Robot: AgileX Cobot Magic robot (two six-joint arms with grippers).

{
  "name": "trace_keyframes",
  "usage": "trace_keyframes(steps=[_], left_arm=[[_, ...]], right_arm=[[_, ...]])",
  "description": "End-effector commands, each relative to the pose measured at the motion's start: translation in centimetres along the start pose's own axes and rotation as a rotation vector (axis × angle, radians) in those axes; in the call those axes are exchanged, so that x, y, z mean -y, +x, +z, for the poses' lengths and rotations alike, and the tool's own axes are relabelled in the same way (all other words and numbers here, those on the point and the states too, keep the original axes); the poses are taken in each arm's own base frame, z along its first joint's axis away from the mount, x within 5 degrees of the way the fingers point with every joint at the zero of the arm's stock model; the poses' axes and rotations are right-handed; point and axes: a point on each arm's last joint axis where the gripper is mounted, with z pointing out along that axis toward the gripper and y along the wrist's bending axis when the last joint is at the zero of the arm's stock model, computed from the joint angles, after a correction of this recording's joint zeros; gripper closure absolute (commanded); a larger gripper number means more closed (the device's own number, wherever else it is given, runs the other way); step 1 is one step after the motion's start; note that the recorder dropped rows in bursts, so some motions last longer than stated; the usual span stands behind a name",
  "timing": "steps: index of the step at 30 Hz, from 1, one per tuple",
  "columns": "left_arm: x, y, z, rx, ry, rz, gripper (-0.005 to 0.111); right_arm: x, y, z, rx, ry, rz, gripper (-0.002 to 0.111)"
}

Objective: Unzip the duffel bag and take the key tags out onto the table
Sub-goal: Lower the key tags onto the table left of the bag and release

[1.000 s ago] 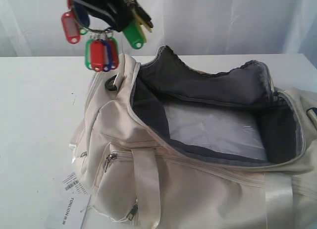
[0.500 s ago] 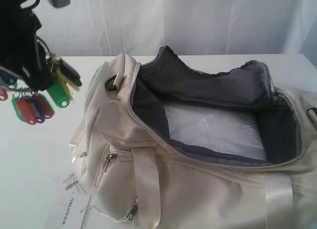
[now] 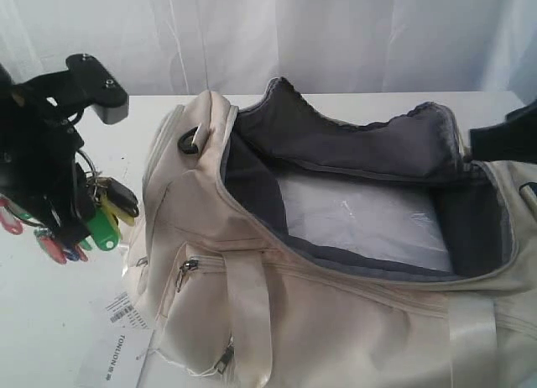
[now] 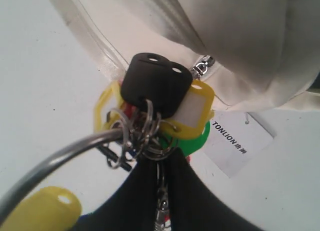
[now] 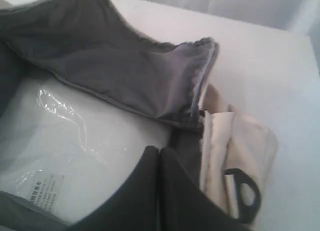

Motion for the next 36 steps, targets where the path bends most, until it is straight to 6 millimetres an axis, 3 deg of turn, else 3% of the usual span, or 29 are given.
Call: trace_keyframes(steps=[1,10,17,27,28,31,32,34,36], left_arm=[[0.3,0.4,1.9,0.003,0.014,-0.004,0.107],[0.0,-0.2,8.1,-0.099,0.066,0.029,0.107],[0.9,-2.1,9.8,-0.133,0.328,0.241,0.107],[-0.2,-2.8,12.5,-0.102,0.231,0.278,0.107],[-0.2,-2.8,12.7,-0.101,0.227,0.279,0.104],[-0.2,-2.8,13.4,-0.113,0.232,0.278,0.058],[-0.2,-2.8,13.3,-0.114,0.231,0.280,0.048],[-0.2,-2.8,12.4,-0.115,0.232,0.287,0.048],[-0.4,-3.2,9.5,-0.107,0.229,0.280,0.048]], right_arm=[[-1.1,-0.7,2.8,-0.053,-0.040,-0.018,0.108],[-1.4,-0.7,3.1,-0.067,-0.055,-0.003,0.108],[-1.6,-0.6,3.1,-0.080,-0.078,0.015,0.108],[-1.6,-0.5,3.1,-0.086,-0.082,0.021,0.108],[-1.7,-0.5,3.1,-0.090,-0.087,0.024,0.108],[-1.8,-0.4,3.1,-0.098,-0.100,0.007,0.108],[-1.8,-0.4,3.1,-0.098,-0.100,0.007,0.108],[-1.8,-0.4,3.1,-0.098,-0.101,0.008,0.108],[-1.8,-0.4,3.1,-0.102,-0.100,0.007,0.108]])
